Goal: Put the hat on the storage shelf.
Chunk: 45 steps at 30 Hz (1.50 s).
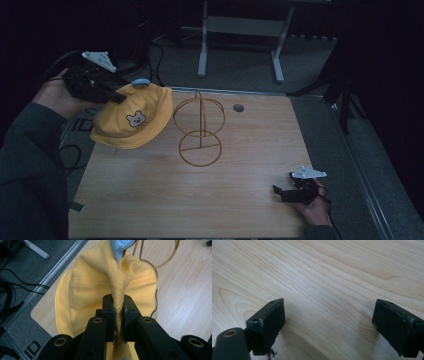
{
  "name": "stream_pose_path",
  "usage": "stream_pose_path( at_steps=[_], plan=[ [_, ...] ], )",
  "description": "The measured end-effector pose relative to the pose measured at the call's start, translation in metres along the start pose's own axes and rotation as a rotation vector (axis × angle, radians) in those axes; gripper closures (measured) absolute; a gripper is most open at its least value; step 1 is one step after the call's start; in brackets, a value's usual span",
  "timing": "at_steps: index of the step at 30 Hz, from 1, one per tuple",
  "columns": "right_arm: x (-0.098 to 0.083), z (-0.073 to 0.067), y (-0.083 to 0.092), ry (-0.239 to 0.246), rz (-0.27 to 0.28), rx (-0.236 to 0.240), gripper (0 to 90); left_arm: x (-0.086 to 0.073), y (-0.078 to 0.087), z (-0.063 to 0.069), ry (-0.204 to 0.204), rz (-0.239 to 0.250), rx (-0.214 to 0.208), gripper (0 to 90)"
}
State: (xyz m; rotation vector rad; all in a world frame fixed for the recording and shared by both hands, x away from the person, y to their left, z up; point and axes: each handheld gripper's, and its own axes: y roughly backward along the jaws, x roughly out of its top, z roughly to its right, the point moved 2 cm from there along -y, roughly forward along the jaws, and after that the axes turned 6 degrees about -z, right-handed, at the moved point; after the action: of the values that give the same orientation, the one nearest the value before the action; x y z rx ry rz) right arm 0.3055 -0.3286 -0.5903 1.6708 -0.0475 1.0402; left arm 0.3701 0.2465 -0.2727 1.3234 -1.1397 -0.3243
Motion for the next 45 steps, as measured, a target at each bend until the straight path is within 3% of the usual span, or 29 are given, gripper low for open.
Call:
stream_pose_path(
  at_steps=[5,15,24,30,45],
  plan=[
    [0.0,0.0,0.0,0.0,0.0,0.0,11.0,0.005,0.002,-0.001,-0.001,0.008,0.018,83.4],
    [0.0,0.0,0.0,0.001,0.0,0.0,11.1,0.012,0.002,-0.001,-0.015,0.014,0.016,83.6],
    [0.0,0.0,0.0,0.0,-0.001,0.0,11.1,0.019,0.001,0.0,-0.028,0.026,0.007,83.5],
    [0.0,0.0,0.0,0.0,0.0,0.0,11.1,0.026,0.002,0.002,-0.037,0.062,-0.009,83.5],
    [0.0,0.0,0.0,-0.001,0.0,0.0,11.0,0.037,0.004,0.007,-0.064,0.076,-0.012,83.5]
  ],
)
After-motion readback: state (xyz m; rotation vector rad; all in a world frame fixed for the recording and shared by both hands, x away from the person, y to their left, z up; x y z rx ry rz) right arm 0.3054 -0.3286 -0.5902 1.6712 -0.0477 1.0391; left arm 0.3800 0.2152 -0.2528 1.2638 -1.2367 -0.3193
